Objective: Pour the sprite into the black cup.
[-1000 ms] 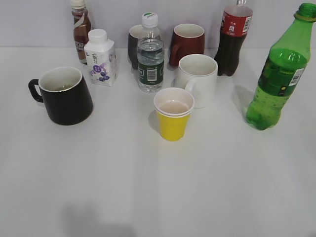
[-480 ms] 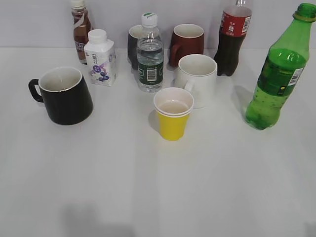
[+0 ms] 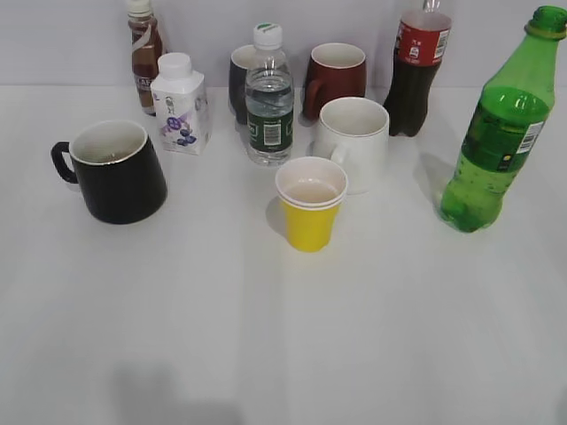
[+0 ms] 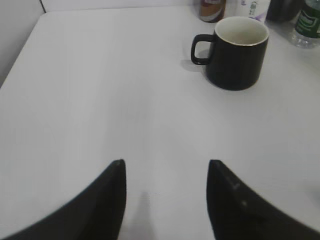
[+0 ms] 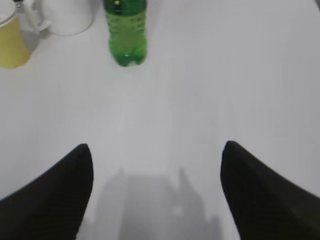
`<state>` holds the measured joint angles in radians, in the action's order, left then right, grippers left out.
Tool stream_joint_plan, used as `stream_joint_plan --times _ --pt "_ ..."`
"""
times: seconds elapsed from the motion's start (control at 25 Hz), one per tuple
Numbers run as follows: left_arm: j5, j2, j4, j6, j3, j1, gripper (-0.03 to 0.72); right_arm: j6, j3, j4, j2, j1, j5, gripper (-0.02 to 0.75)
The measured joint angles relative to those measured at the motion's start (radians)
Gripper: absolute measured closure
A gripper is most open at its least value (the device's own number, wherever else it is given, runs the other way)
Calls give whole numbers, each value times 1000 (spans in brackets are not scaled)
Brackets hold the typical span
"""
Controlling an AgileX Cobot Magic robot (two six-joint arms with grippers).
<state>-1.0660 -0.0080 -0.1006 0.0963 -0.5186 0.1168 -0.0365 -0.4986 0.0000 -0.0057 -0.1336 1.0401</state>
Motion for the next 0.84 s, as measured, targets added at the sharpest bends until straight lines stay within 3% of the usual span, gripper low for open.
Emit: stream_joint_plan --times 0.52,0.84 --pt "0 0 -1 0 0 -22 433 0 0 0 -3 4 0 146" --pt "0 0 -1 0 0 -22 447 1 0 8 -3 4 0 146"
